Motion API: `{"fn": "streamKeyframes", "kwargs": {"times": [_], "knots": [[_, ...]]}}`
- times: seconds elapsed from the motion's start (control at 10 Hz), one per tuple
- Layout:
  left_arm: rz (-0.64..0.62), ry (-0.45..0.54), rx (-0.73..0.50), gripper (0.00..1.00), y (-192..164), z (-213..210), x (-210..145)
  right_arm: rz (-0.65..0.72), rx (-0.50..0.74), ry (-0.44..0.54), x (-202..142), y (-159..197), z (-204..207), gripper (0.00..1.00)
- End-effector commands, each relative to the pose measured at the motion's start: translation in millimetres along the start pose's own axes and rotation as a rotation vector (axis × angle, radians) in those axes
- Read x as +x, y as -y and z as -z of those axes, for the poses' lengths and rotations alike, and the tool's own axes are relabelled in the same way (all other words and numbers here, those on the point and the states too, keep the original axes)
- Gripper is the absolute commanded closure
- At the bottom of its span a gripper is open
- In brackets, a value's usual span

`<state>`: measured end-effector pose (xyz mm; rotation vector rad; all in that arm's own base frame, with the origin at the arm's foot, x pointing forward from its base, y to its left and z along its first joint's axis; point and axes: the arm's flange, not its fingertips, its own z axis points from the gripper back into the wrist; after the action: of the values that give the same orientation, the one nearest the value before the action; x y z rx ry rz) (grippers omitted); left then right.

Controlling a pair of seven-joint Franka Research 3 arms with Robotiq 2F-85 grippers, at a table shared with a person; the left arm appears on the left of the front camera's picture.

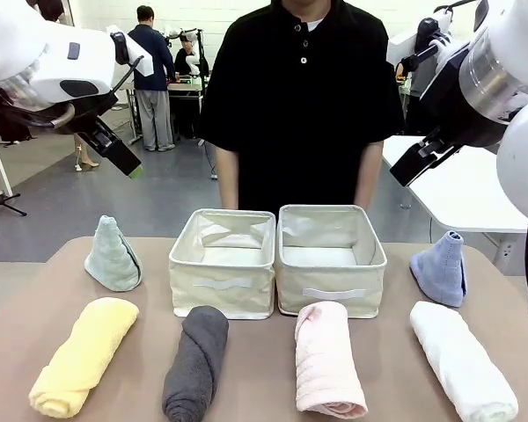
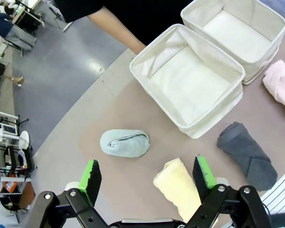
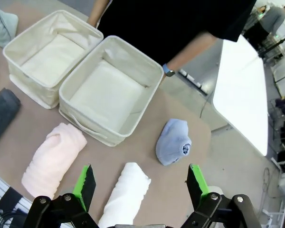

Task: Sort the towels based on their folding style.
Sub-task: Pick up one triangle-folded towel and place it in the left Fabric basket.

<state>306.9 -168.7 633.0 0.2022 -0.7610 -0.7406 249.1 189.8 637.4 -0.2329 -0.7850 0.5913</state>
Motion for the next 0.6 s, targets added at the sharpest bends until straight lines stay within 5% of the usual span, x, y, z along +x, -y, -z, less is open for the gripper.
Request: {"fn": "streamKeyframes", "kwargs": {"times": [0.0,0.1,0.2,0.5], "knots": [[-0.116,0.005,-0.338,0.0,-38,6,-11,0.127,0.338,0.001,-9,45,2,0.0],[-0.223,0.046,-0.564,0.0,-75,15,-31,0.276,0.612,0.072,-28,93,10,0.0],[-0.265,0.092,-0.669,0.0,-102,18,-48,0.374,0.717,0.139,-48,130,18,0.0],[-0.311,0.295,-0.779,0.0,-189,7,-110,0.489,0.814,0.291,-120,209,19,0.0]]}}
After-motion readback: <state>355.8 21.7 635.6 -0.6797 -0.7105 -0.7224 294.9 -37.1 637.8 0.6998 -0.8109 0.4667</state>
